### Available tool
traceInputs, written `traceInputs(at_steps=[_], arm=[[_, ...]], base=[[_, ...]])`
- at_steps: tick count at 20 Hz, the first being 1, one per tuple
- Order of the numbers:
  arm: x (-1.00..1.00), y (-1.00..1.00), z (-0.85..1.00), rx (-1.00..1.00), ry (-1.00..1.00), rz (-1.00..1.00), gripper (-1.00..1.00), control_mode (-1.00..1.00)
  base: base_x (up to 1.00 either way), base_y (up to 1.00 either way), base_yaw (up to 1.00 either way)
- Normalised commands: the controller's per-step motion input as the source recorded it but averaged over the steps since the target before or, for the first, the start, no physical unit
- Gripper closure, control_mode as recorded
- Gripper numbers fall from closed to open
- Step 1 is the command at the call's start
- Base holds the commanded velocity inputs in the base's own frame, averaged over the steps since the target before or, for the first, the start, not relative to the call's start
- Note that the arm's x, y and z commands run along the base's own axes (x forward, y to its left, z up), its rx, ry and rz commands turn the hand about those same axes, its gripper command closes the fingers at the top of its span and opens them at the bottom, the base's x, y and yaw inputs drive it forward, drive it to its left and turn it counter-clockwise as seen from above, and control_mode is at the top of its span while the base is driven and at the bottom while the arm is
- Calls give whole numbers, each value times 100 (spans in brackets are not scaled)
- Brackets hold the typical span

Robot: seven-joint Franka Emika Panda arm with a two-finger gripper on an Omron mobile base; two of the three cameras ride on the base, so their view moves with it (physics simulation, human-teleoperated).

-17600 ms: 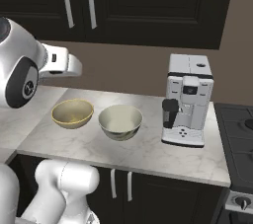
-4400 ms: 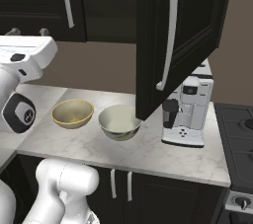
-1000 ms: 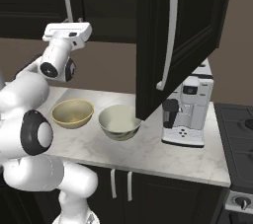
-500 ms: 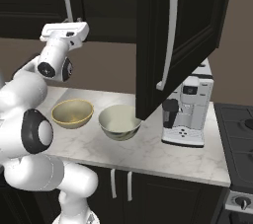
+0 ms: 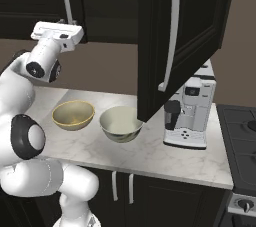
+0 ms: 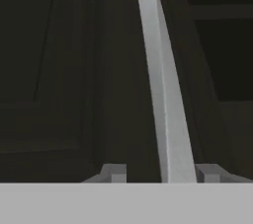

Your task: Open the cabinet. Pick the bowls from the counter and place them in the cabinet. Then close the cabinet.

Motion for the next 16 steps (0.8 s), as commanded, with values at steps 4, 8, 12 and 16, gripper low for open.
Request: traceInputs(at_steps=[4,8,12,16], arm=[[-30,100,-44,5,14,24,100,-100],[-52,100,-22,4,12,25,100,-100],[-70,100,-24,1,7,23,100,-100],[-70,100,-32,0,4,19,100,-100]], base=[[0,0,0],[0,0,0],[0,0,0],[0,0,0]])
